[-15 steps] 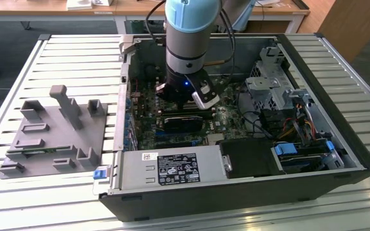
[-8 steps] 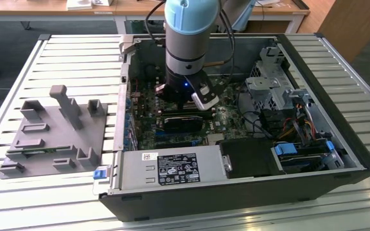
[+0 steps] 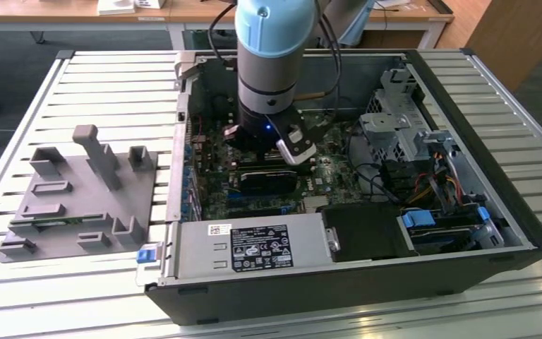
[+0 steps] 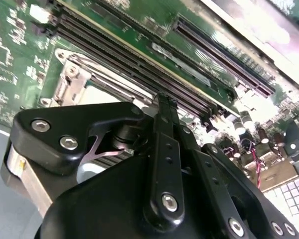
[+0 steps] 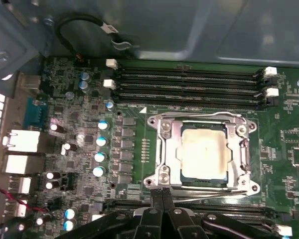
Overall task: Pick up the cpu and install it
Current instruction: 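Install the second cpu locking lever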
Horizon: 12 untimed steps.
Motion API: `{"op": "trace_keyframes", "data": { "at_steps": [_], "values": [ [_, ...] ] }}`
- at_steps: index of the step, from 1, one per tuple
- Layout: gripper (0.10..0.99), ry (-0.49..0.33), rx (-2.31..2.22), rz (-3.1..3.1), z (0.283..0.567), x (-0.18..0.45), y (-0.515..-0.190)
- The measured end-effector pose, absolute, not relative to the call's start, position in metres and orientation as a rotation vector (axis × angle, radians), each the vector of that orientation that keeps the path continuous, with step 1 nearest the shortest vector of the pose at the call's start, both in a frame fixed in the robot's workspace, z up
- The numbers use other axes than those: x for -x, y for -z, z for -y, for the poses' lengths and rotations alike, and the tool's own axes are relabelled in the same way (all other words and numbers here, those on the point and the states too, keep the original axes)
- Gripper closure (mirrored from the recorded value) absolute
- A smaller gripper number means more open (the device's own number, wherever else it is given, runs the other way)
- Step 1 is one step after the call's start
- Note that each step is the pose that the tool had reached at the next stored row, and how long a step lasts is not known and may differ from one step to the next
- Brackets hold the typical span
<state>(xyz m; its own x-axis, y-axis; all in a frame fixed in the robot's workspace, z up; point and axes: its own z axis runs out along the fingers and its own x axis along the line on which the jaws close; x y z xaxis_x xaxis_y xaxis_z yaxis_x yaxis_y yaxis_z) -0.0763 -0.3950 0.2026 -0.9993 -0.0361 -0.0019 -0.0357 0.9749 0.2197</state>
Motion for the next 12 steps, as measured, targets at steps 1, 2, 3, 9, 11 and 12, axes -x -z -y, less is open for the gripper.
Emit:
{"op": "trace_keyframes", "data": {
  "at_steps": [1, 2, 3, 9, 11, 12],
  "values": [
    [0.98, 0.355, -0.057, 3.12, 0.3957, 0.0776, -0.2022],
    [0.98, 0.362, -0.057, 3.12, 0.396, 0.0786, -0.2016],
    [0.98, 0.37, -0.057, 3.12, 0.3962, 0.0791, -0.2007],
    [0.98, 0.432, -0.057, 3.113, 0.3963, 0.08, -0.1965],
    [0.98, 0.439, -0.058, 3.113, 0.3963, 0.0802, -0.1945],
    [0.98, 0.442, -0.058, 3.112, 0.3963, 0.0806, -0.1938]
  ]
}}
